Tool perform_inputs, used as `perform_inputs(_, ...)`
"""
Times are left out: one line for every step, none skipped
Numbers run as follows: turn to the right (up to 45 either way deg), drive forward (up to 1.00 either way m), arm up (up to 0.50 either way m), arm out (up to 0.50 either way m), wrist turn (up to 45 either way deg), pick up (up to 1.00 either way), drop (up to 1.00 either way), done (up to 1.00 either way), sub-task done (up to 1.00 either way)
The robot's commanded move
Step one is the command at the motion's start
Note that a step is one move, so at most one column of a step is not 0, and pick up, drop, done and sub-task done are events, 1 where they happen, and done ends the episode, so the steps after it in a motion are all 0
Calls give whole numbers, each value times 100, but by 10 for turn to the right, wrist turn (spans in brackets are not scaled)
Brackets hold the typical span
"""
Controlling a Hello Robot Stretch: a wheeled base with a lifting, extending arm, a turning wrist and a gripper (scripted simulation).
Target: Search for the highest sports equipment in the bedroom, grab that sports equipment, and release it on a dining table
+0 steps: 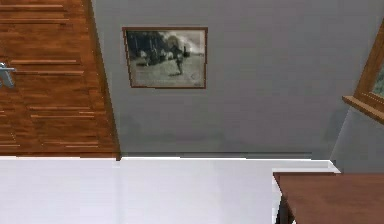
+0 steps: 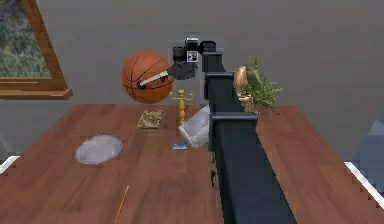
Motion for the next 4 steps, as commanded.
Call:
perform_inputs(0,0,0,0,270,0,0,0,0)
perform_inputs(0,0,-14,0,0,0,0,0,0)
perform_inputs(0,0,-32,0,0,0,0,0,0)
perform_inputs(0,0,0,0,0,0,100,0,0)
